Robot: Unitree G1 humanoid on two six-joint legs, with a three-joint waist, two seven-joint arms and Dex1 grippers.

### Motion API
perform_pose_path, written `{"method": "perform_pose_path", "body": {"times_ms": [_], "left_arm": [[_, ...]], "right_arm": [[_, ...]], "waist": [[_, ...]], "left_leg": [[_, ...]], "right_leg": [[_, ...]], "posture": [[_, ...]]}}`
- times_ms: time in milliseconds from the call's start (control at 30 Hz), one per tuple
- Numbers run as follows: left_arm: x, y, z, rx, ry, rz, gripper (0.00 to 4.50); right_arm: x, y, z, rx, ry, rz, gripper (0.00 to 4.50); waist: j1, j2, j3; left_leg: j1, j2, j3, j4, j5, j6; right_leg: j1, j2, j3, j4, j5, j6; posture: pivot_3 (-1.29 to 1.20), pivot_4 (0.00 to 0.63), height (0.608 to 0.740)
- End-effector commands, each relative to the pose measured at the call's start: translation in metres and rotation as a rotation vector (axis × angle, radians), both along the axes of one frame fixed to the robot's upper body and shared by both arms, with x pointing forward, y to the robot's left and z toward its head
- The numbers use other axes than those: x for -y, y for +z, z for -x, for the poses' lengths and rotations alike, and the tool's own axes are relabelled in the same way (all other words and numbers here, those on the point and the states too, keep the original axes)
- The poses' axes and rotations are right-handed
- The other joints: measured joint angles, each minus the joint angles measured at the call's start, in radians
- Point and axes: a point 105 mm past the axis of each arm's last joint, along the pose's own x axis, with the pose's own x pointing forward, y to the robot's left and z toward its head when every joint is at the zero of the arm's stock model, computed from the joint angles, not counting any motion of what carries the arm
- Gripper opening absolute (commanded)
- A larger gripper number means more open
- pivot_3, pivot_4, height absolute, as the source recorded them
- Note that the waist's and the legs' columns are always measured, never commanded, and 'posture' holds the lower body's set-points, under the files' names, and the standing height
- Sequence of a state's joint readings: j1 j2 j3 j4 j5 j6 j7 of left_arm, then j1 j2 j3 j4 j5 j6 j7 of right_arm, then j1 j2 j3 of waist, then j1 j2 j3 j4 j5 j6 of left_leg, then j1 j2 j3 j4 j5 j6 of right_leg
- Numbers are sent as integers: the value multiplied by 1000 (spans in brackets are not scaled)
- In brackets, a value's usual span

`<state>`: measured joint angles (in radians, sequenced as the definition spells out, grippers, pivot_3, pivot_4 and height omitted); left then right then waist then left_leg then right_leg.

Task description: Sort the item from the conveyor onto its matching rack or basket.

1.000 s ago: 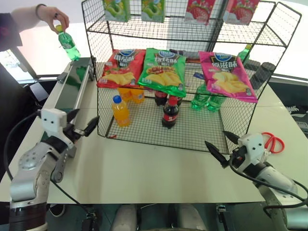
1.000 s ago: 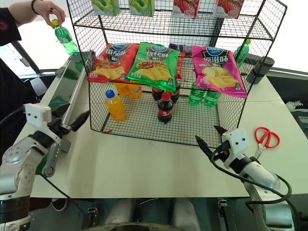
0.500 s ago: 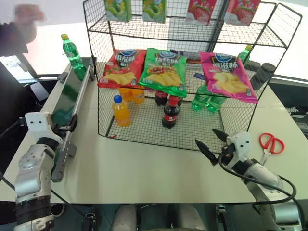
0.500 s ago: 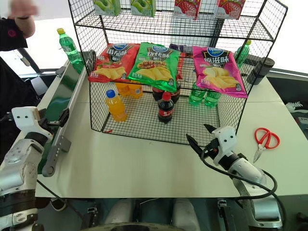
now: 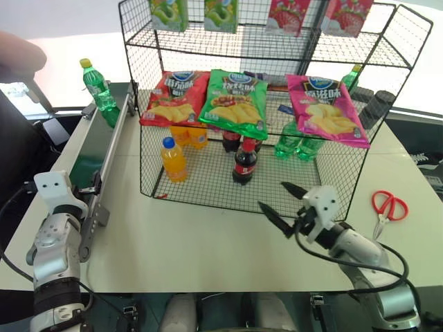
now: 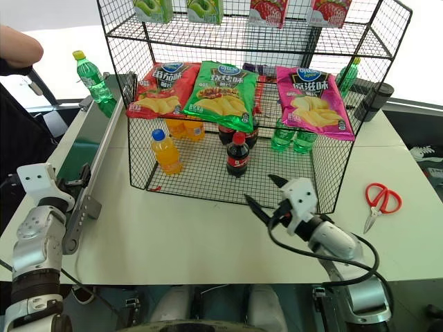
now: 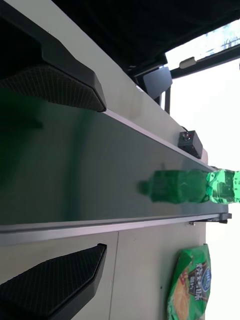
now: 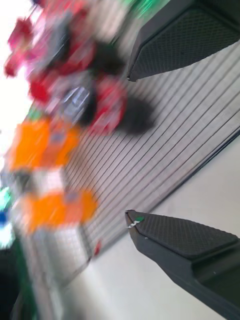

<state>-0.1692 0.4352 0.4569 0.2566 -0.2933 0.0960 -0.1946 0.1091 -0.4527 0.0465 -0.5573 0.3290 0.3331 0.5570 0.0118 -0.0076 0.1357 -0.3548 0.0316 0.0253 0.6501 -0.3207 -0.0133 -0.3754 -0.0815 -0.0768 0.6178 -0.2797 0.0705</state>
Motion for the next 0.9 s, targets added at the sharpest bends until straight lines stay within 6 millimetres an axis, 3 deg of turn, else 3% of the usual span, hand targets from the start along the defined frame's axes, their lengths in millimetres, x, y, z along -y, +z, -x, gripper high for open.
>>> {"method": "perform_pose_path", "body": {"times_ms": [33, 267, 900], "left_arm": [[-8, 21, -1, 74, 4, -33, 4500], [-10, 20, -1, 80, -3, -34, 4500], [-20, 22, -2, 151, 76, 47, 4500]], "right_arm": [[-26, 19, 11, 56, 123, -4, 4303], [-45, 22, 14, 49, 210, -6, 4303], [-50, 20, 14, 25, 232, -33, 4303]], "waist": [[0, -1, 0], [0, -3, -1], [0, -3, -1]], "left_leg": [[0, 0, 0, 0, 0, 0], [0, 0, 0, 0, 0, 0], [-1, 0, 0, 0, 0, 0]], "right_leg": [[0, 0, 0, 0, 0, 0], [0, -1, -1, 0, 0, 0], [0, -2, -1, 0, 0, 0]], "posture": [[0, 150, 740], [0, 150, 740], [0, 150, 740]]}}
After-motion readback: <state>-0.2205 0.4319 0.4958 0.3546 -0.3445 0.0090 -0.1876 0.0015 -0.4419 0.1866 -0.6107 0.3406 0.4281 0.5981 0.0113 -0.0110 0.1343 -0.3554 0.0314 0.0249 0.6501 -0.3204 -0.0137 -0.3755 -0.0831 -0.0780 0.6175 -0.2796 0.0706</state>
